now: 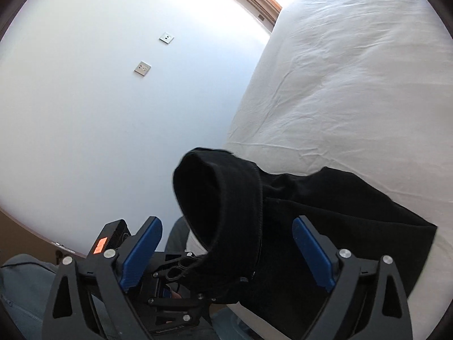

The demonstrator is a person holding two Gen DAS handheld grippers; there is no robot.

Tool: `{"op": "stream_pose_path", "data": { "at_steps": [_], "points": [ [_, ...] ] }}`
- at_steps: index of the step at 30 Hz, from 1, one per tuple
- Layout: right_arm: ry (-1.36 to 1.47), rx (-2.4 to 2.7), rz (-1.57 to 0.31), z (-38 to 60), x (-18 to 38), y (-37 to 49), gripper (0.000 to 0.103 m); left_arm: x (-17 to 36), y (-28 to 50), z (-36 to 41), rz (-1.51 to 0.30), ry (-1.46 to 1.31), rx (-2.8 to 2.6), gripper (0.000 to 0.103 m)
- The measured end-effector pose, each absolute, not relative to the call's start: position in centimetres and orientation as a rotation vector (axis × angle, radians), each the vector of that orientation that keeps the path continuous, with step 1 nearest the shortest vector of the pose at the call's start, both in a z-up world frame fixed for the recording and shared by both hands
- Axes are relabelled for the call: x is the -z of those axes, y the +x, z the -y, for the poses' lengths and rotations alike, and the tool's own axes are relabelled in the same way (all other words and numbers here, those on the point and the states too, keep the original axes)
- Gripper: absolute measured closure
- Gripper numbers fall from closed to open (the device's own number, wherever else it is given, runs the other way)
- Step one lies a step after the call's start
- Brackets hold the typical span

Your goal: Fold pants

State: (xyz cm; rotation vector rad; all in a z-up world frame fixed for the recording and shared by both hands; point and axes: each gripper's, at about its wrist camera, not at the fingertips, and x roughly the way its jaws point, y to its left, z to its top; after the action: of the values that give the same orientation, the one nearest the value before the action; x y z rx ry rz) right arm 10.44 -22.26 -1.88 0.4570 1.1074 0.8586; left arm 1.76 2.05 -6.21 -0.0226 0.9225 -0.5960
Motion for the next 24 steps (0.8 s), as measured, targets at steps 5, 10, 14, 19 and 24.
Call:
{"op": "stream_pose_path", "data": {
  "at_steps": [5,10,14,19,24],
  "points": [
    [0.411,-0.758,-1.193,24.0,3.9,9.6,0.005,7.7,1.2,2.0,-0.956,0.105,0.609,0.092],
    [0.443,-0.663,-1.293,24.5,7.9,10.5,0.018,8.5,0.1,4.4,-0.935,0.249,0.59,0.092],
    [0.38,-0.645,-1.28,24.2,8.0,11.2,0.063,8.8,-0.2,5.5,-0.942,0.283,0.589,0.092],
    [0.335,-0.621,-1.233,25.3,7.3,10.9,0.084,7.5,-0.6,6.1,-0.928,0.308,0.606,0.092],
    [0.345,-0.605,-1.196,27.4,7.9,10.5,0.084,8.5,-0.9,8.4,-0.946,0.364,0.644,0.092]
  ]
}}
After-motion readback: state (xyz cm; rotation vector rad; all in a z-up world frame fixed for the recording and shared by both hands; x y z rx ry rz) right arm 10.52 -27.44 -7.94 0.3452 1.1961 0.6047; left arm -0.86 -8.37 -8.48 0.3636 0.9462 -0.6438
